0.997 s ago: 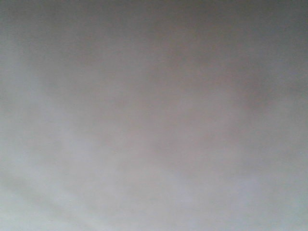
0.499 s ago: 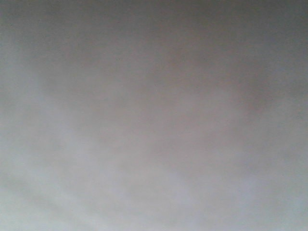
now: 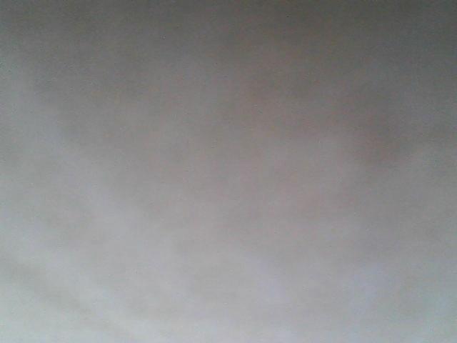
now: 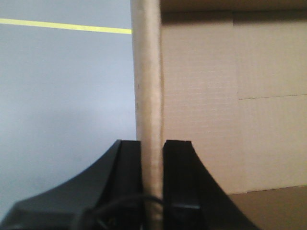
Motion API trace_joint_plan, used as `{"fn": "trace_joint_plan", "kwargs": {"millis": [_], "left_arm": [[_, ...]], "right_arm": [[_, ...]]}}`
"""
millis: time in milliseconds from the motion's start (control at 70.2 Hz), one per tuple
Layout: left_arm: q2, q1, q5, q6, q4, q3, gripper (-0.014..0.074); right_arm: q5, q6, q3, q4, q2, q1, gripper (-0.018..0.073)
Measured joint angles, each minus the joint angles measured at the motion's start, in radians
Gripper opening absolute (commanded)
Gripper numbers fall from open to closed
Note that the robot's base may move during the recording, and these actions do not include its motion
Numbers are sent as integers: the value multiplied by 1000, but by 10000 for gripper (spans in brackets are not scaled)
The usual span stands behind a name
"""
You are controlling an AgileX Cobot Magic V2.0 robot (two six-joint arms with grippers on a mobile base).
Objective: Grab box from left shelf to table start
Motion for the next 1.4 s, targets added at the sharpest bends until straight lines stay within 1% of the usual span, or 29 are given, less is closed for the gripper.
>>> {"fn": "trace_joint_plan", "kwargs": {"millis": [1396], "left_arm": [[0,0,0,0,0,0,-93]], "right_arm": [[-2,-4,0,0,0,0,57]]}}
